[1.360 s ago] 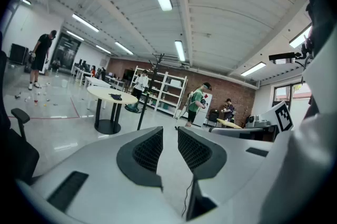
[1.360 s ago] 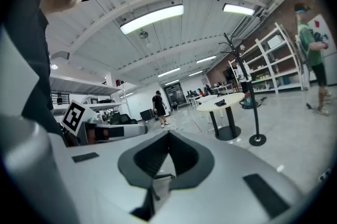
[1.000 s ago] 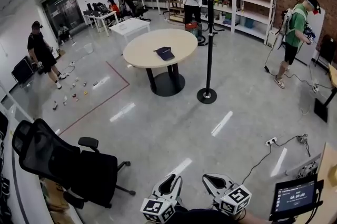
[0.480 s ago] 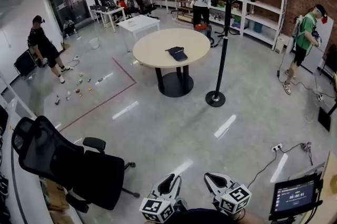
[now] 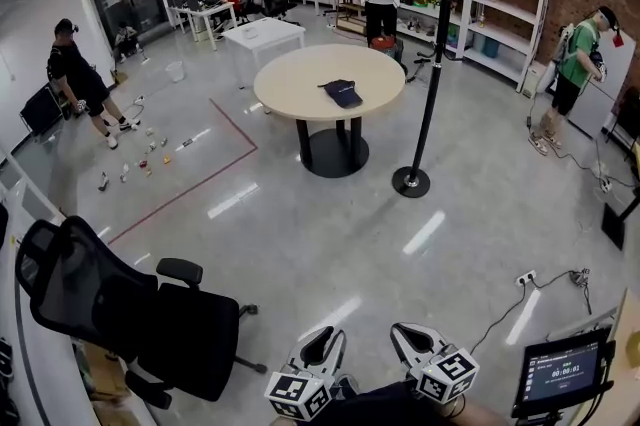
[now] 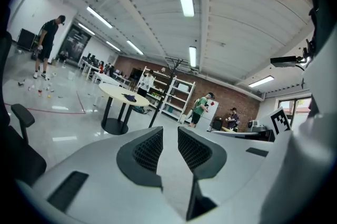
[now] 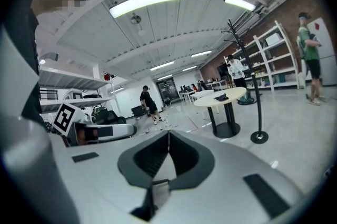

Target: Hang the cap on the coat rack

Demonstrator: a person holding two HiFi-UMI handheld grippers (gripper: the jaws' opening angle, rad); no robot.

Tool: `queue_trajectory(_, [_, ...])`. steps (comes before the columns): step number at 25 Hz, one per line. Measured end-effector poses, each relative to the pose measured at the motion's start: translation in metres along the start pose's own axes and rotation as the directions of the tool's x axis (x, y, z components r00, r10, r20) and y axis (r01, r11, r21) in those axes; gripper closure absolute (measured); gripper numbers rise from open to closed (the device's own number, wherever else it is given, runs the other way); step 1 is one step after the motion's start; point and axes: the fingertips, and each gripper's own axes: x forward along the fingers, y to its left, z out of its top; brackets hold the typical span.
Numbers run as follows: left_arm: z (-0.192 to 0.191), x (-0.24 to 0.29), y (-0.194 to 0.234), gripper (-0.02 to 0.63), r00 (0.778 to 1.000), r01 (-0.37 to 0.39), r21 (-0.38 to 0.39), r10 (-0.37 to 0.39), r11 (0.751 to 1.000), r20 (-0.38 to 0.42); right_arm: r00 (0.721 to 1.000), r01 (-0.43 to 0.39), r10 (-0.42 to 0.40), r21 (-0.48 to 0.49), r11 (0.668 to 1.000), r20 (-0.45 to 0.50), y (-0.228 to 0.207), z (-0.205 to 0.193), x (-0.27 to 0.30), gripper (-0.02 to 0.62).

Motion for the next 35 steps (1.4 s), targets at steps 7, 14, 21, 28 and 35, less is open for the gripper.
queue_trajectory(7, [0.006, -0.008, 0.019, 0.511, 0.999, -0.034, -0.023, 0.035, 0.999, 0.013, 0.999, -0.032, 0.031, -0.016, 0.999, -0.026, 0.013, 0.004, 0.021, 0.591])
queue_trajectory(14, [0.007, -0.006, 0.032, 0.511, 0.997, -0.075, -0.044, 0.076, 0.996, 0.009, 0.997, -0.06, 0.059, -0.014, 0.998, -0.045, 0.011, 0.008, 0.037, 0.592])
queue_trajectory(21, [0.011, 0.029, 0.047, 0.511, 0.995, -0.103, -0.045, 0.102, 0.994, -0.017, 0.995, -0.075, 0.076, 0.022, 0.997, -0.057, -0.022, 0.013, 0.063, 0.591])
queue_trajectory(28, [0.039, 0.088, 0.056, 0.511, 0.991, -0.136, -0.01, 0.136, 0.991, -0.003, 0.991, -0.126, 0.127, 0.026, 0.992, -0.048, -0.071, 0.047, 0.102, 0.591])
queue_trajectory(35, [0.064, 0.146, 0.067, 0.511, 0.984, -0.18, 0.004, 0.18, 0.984, 0.019, 0.984, -0.169, 0.17, 0.029, 0.985, -0.057, -0.122, 0.075, 0.138, 0.591])
